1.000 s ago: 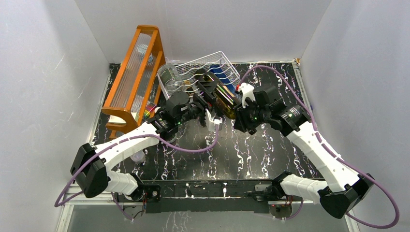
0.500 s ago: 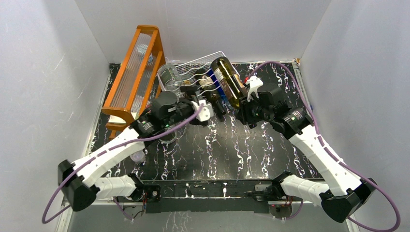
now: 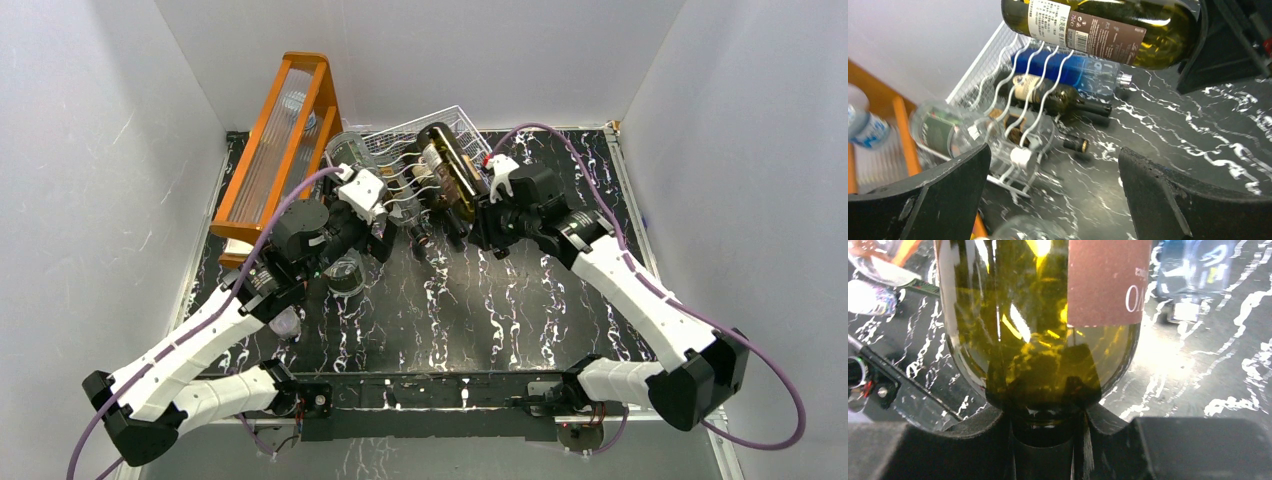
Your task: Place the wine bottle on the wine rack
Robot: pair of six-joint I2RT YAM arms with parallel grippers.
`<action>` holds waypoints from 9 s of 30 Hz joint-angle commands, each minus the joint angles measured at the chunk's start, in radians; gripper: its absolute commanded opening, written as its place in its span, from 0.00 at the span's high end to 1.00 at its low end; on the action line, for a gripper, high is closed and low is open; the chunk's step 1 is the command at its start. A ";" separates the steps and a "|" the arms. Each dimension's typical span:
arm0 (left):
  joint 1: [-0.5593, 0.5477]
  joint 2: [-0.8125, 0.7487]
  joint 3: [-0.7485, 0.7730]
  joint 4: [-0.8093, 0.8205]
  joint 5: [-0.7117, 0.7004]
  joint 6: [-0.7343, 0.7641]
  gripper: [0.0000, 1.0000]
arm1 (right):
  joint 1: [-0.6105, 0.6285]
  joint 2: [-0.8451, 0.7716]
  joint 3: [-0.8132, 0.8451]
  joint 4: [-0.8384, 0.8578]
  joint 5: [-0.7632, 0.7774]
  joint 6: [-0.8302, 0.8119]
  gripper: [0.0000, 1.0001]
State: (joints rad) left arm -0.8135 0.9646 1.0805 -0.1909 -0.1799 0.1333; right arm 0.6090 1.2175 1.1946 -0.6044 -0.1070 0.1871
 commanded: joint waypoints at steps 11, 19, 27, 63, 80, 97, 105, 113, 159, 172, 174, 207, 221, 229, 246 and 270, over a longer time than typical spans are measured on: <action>0.002 -0.161 0.043 -0.150 -0.030 -0.340 0.02 | 0.001 0.259 0.218 0.270 -0.129 0.118 1.00; 0.002 -0.192 0.067 -0.258 -0.054 -0.337 0.02 | 0.001 0.402 0.318 0.294 -0.154 0.151 1.00; 0.002 -0.204 0.067 -0.257 -0.065 -0.347 0.02 | 0.001 0.552 0.411 0.306 -0.204 0.186 1.00; 0.002 -0.231 0.009 -0.259 -0.045 -0.359 0.02 | 0.005 0.820 0.574 0.323 -0.303 0.287 0.60; 0.002 -0.242 0.035 -0.283 -0.059 -0.320 0.02 | 0.009 0.721 0.495 0.319 -0.165 0.236 0.13; 0.003 -0.301 0.147 -0.336 -0.154 -0.240 0.02 | 0.033 0.318 0.247 0.313 -0.039 0.051 0.13; 0.002 -0.340 0.183 -0.333 -0.190 -0.236 0.02 | 0.265 0.268 0.191 0.491 -0.070 -0.012 0.15; 0.002 -0.396 0.185 -0.319 -0.217 -0.248 0.02 | 0.414 0.424 0.270 0.604 0.074 -0.010 0.14; 0.002 -0.323 0.056 -0.308 -0.197 -0.321 0.02 | 0.509 0.128 -0.299 0.714 0.322 0.076 0.90; 0.002 -0.135 -0.036 -0.256 -0.094 -0.536 0.02 | 0.509 -0.204 -0.635 0.747 0.349 0.152 0.96; 0.003 -0.103 -0.048 -0.236 -0.082 -0.555 0.02 | 0.509 -0.215 -0.620 0.672 0.325 0.168 0.97; 0.246 0.271 -0.242 -0.107 0.350 -0.575 0.05 | 0.509 -0.135 -0.626 0.386 0.108 0.212 1.00; 0.247 0.338 -0.271 -0.067 0.464 -0.590 0.43 | 0.508 -0.090 -0.615 0.385 0.097 0.171 0.90; 0.247 0.341 -0.303 -0.071 0.487 -0.593 0.51 | 0.507 -0.015 -0.550 0.338 0.102 0.150 0.71; 0.247 0.340 -0.313 -0.090 0.480 -0.577 0.51 | 0.508 0.122 -0.480 0.419 0.174 0.151 0.40; 0.247 0.354 -0.311 -0.105 0.506 -0.579 0.53 | 0.511 0.158 -0.632 0.565 0.224 0.167 0.29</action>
State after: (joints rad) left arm -0.5579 1.3071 0.7925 -0.2092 0.2882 -0.4530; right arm 1.1210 1.3449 0.5983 -0.1127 0.0990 0.3370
